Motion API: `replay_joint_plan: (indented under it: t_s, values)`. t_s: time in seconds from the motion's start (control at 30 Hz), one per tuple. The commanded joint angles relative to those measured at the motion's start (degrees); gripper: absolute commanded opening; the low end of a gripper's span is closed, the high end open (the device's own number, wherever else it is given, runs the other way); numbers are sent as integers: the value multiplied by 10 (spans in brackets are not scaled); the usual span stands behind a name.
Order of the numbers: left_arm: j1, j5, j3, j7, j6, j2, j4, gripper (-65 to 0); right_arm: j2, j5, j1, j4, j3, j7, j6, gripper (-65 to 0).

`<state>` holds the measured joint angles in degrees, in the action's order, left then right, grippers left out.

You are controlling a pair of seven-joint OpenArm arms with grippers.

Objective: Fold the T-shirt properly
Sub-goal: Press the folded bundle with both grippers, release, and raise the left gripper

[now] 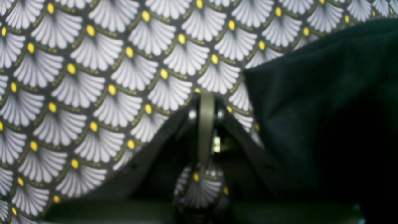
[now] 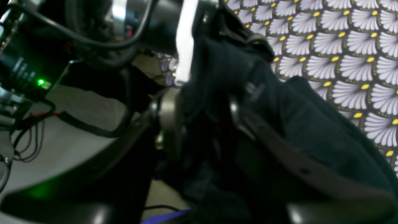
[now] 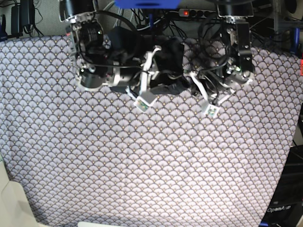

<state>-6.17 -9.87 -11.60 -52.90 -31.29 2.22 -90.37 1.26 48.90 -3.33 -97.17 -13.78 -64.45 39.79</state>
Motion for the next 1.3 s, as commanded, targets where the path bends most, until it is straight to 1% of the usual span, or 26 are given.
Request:
replay_joint_plan:
  t_s: [0.0,0.17,0.27,0.4,0.47,0.53,0.6,0.7,0.73,0.77,0.83,0.9,1.0,1.13,1.27]
  values:
    - [6,-7,-1,9,-2,1,-8,-650,-6,20,12,-13,-2,11,2,-406]
    - [-1,-7,-1,9,-2,1,-11,-650,-8,20,49,-34,-46,6,2,-398]
    - [-11,-7,-1,9,-2,6,-14,-650,12,19,63,-46,-62,6,2,-399]
    - [-18,-8,-20,9,-4,20,-15,-650,57,17,77,-49,-62,-3,2,-401]
    - [-26,-8,-34,11,-4,26,-13,-650,90,17,81,-49,-62,-3,2,-411]
    - [-33,-8,-44,12,-5,34,-15,-650,121,17,81,-53,-62,2,2,-446]
    - [-36,-8,-42,13,-5,57,-15,-650,146,17,80,-62,-61,3,2,-501]
    - [-37,-8,-41,9,-6,75,-15,-650,186,17,78,-94,-60,2,2,-576]
    - [-37,-8,-41,9,-14,75,-15,-650,200,17,72,-108,-60,0,2,-591]
    - [-37,-8,-45,8,-36,77,-15,-650,213,17,65,-122,-59,3,2,-597]
    - [-37,-8,-46,8,-87,84,-22,-650,229,17,56,-138,-58,4,2,-597]
    - [-37,-8,-47,-2,-87,81,-40,-650,244,17,55,-139,-58,4,2,-597]
    - [-33,-8,-46,-33,-87,73,-81,-650,260,17,47,-138,-58,5,2,-597]
    - [-23,-5,-47,-57,-87,43,-143,-650,289,17,15,-138,-43,42,2,-597]
    - [-1,-3,-47,-91,-87,32,-157,-650,292,16,5,-136,-46,70,2,-597]
